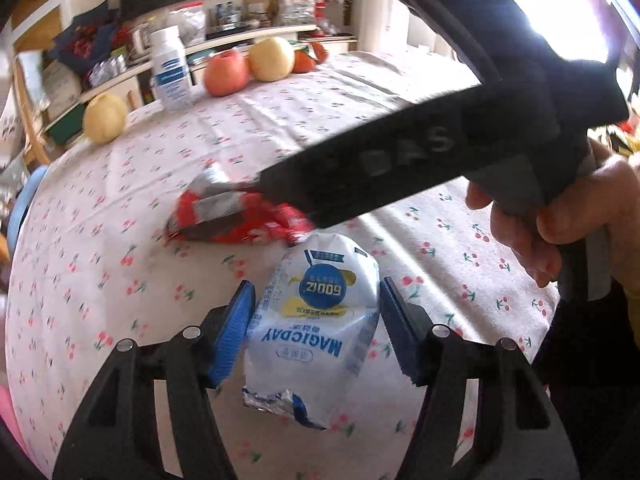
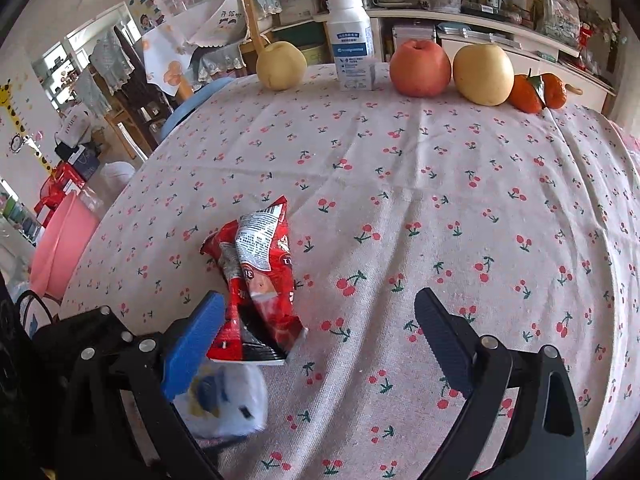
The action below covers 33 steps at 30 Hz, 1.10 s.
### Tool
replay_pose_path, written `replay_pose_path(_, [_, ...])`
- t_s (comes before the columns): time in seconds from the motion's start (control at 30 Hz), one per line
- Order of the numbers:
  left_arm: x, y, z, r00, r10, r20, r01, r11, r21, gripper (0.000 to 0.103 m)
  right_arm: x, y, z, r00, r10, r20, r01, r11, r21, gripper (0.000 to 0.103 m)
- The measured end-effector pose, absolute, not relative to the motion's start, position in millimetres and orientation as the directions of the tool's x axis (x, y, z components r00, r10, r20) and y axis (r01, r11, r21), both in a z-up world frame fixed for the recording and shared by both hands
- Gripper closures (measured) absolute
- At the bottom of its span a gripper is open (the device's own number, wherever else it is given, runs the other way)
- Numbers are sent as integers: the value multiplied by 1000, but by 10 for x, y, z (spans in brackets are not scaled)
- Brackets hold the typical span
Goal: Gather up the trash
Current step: 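Grasp the white MAGICDAY bag with the left tool, then grasp the red-white wrapper with the right tool while the left tool holds the MAGICDAY bag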
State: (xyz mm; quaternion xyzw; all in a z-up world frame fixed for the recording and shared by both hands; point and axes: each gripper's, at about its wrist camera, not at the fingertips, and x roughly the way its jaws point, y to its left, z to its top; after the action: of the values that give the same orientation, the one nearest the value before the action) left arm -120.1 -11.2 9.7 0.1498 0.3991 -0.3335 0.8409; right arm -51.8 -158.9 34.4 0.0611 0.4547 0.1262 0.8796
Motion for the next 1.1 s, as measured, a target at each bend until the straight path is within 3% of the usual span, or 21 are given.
replay_pose_path(0.67, [-861, 788, 178, 561, -357, -747, 433, 895, -103, 39, -468, -1178, 261, 560, 251, -790, -231, 963, 142, 9])
replay_pose_path(0.73, [-847, 825, 179, 565, -352, -746, 419, 902, -108, 39, -458, -1161, 245, 558, 246, -792, -232, 963, 136, 21])
replay_pose_path(1.1, [-859, 1094, 237, 601, -338, -724, 359, 924, -134, 39, -451, -1083, 190, 580, 198, -790, -229, 970, 75, 43])
